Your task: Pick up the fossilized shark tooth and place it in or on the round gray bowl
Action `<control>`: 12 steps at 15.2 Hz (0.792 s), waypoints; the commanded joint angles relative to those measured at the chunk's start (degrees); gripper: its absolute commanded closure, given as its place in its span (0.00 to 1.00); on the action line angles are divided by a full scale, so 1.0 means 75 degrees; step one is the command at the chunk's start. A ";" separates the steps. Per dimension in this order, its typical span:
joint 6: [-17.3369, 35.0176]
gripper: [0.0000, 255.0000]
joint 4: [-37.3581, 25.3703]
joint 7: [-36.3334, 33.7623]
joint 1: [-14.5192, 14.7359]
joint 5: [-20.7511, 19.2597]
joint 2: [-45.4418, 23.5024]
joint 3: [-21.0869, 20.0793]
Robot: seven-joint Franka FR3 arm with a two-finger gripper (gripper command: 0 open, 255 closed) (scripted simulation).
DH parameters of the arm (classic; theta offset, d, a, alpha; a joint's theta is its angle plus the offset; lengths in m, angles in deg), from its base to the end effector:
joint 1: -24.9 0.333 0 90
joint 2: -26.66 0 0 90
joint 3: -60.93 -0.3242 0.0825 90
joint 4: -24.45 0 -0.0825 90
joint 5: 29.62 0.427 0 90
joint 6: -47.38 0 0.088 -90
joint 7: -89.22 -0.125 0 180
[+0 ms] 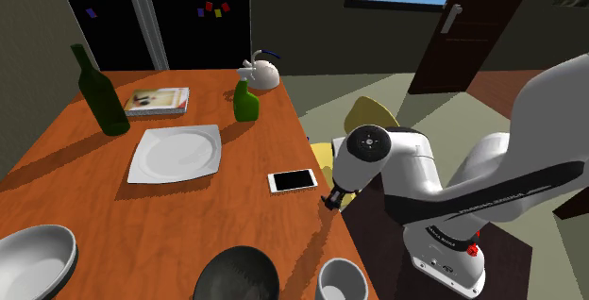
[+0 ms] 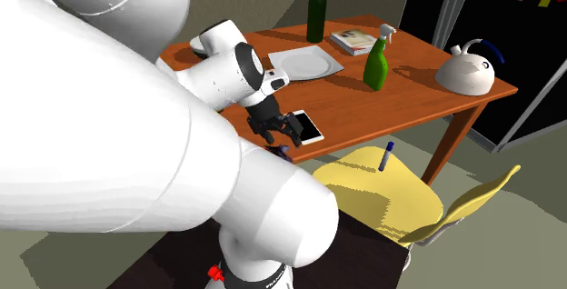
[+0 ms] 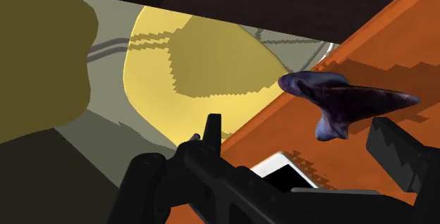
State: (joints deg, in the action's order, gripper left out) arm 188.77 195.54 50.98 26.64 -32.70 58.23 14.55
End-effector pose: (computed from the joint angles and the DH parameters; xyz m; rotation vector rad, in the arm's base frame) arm 0.2627 0.1848 0.2196 2.7278 0.1548 0.2503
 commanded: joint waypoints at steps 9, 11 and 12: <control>0.1353 0.00 0.0128 -0.0822 -0.1667 -0.1058 -0.1063 -0.1168; 0.1353 0.00 0.0128 -0.0822 -0.1667 -0.1059 -0.1064 -0.1168; 0.1353 0.00 0.0128 -0.0822 -0.1666 -0.1059 -0.1064 -0.1167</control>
State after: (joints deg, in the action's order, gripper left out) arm 199.04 196.44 44.79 14.17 -40.63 50.25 5.78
